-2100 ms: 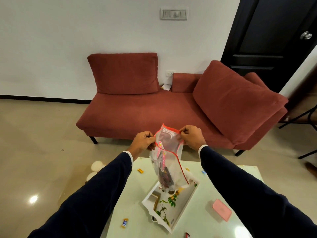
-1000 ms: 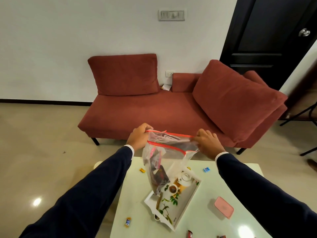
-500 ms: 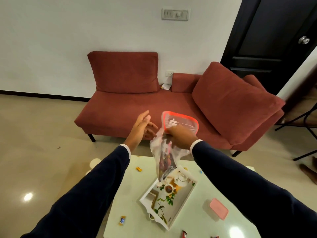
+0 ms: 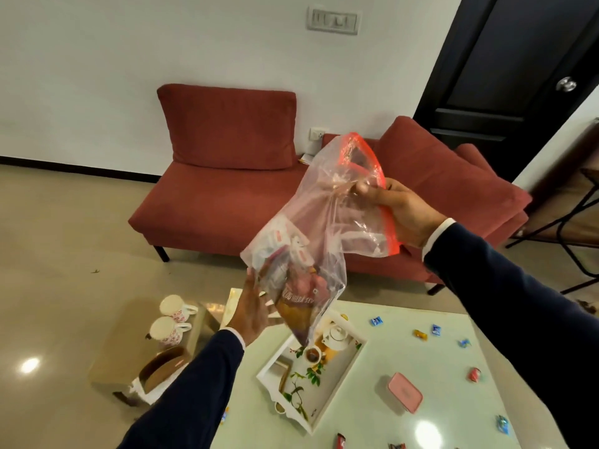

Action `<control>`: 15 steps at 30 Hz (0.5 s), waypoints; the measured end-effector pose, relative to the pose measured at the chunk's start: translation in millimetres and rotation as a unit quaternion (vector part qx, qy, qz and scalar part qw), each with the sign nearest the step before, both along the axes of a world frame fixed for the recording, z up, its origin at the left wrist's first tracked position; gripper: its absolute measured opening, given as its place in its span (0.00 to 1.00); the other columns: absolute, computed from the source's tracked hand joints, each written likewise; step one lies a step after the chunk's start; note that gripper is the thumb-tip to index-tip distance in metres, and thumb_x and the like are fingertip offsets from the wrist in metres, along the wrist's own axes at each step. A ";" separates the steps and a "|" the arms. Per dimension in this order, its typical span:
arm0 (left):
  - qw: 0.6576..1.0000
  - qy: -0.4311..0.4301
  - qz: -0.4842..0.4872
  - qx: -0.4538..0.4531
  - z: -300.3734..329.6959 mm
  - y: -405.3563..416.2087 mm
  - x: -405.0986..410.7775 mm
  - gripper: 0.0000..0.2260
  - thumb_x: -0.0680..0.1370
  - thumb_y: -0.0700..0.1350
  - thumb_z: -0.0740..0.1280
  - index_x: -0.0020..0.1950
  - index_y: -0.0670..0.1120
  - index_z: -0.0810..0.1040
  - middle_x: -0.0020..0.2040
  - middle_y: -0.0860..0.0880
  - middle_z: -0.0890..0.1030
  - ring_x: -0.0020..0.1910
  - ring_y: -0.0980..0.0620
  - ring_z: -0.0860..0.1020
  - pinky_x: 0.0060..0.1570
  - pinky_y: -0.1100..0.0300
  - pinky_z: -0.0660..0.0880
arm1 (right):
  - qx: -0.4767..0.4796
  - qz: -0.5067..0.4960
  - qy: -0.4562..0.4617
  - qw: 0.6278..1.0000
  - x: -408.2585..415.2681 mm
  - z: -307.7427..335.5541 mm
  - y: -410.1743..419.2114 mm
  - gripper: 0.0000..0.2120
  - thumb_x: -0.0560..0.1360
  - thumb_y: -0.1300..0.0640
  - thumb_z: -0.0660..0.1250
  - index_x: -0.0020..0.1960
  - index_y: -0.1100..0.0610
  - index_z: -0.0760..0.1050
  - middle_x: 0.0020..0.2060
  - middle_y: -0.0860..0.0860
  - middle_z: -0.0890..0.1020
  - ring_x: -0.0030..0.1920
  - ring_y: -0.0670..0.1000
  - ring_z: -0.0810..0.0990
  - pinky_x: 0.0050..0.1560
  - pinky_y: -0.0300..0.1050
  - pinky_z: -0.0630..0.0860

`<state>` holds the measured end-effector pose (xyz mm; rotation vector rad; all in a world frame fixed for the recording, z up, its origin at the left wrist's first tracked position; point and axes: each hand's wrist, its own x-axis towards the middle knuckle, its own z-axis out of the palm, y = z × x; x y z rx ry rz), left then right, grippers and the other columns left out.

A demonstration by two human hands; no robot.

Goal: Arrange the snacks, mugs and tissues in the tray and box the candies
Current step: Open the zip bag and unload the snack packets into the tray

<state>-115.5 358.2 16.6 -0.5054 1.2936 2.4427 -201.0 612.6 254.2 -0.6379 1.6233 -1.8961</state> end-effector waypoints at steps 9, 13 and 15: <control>0.986 0.095 0.133 -0.035 38.2 12.8 -32.3 0.31 0.80 0.65 0.61 0.71 0.44 0.76 0.67 0.39 0.80 0.66 0.38 0.79 0.64 0.40 0.77 | 0.095 -0.182 -0.085 0.975 5.8 1.8 8.7 0.20 0.82 0.53 0.58 0.40 0.54 0.85 0.32 0.52 0.85 0.37 0.56 0.81 0.35 0.41 0.82; 0.993 0.098 0.070 -0.020 33.4 13.2 -37.8 0.27 0.82 0.65 0.58 0.73 0.48 0.76 0.70 0.39 0.77 0.68 0.36 0.76 0.68 0.35 0.71 | 0.273 -0.302 -0.095 0.909 0.7 -32.7 14.7 0.08 0.82 0.62 0.61 0.53 0.67 0.75 0.32 0.57 0.80 0.35 0.53 0.78 0.47 0.45 0.76; 0.999 0.039 0.012 0.004 30.5 15.1 -33.5 0.30 0.78 0.68 0.62 0.72 0.50 0.76 0.67 0.38 0.79 0.66 0.35 0.78 0.68 0.34 0.72 | 0.255 -0.367 -0.142 0.883 -8.2 -44.0 10.9 0.15 0.84 0.58 0.58 0.61 0.71 0.72 0.40 0.59 0.80 0.42 0.55 0.80 0.59 0.50 0.75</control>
